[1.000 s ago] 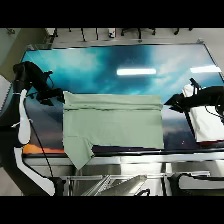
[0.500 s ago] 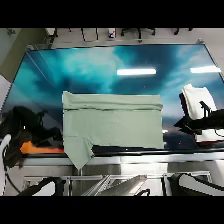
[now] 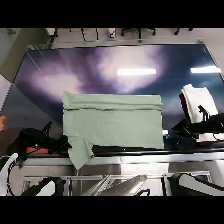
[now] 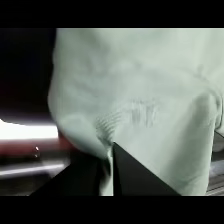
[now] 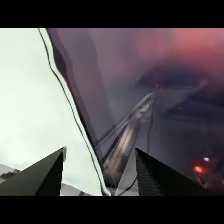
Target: Fold the shirts.
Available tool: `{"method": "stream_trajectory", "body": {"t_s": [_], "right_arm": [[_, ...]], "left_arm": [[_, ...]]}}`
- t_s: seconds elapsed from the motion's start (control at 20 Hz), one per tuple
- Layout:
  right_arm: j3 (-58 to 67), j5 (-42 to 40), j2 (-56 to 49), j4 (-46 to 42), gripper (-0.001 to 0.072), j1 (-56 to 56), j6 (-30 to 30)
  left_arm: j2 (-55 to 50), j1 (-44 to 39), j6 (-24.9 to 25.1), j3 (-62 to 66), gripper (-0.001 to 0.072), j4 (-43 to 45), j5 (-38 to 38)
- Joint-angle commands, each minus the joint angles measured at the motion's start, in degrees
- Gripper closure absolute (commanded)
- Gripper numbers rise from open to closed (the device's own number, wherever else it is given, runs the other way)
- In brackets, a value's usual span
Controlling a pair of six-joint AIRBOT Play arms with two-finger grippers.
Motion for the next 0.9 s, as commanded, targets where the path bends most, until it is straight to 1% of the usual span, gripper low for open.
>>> {"method": "stream_trajectory", "body": {"t_s": [0.0, 0.1, 0.25, 0.45, 0.55, 0.6, 0.65, 0.75, 0.85], "right_arm": [[-2.89, 0.35, -0.07, 1.42, 0.0210, 0.61, -0.04], [-5.33, 1.33, -0.31, 1.51, 0.0210, 2.12, 0.00], [-7.43, 1.38, -2.56, 1.53, 0.0211, 5.42, 0.00], [-7.48, 3.76, -6.16, 1.55, 0.0212, 12.79, 0.66], [-7.45, 5.25, -7.28, 3.19, 0.0217, 16.37, 0.59], [-7.45, 5.35, -7.48, 4.68, 0.0354, 17.55, -0.11], [-7.41, 4.85, -7.37, 6.54, 0.0593, 18.27, -1.53], [-7.17, 3.13, -6.54, 8.87, 0.0689, 17.94, -1.92], [-6.73, 2.32, -4.04, 8.55, 0.0692, 16.39, -0.63]], "left_arm": [[-4.61, -0.11, 0.72, 4.24, 0.0606, -1.20, 0.15], [-5.62, -0.11, 1.31, 6.58, 0.0693, -1.20, 2.95], [-3.69, -0.11, 2.03, 7.96, 0.0693, -0.74, 6.27], [3.15, -0.11, 2.01, 7.91, 0.0693, -0.63, 8.63], [7.10, -0.11, 2.01, 7.91, 0.0693, -0.63, 9.99], [8.98, -0.11, 2.01, 7.91, 0.0693, -0.63, 10.54], [10.95, -0.09, 1.99, 7.91, 0.0693, -0.63, 11.26], [14.16, -0.04, 1.99, 7.91, 0.0693, -0.55, 12.41], [16.55, 0.02, 0.72, 7.91, 0.0693, 1.64, 14.12]]}}
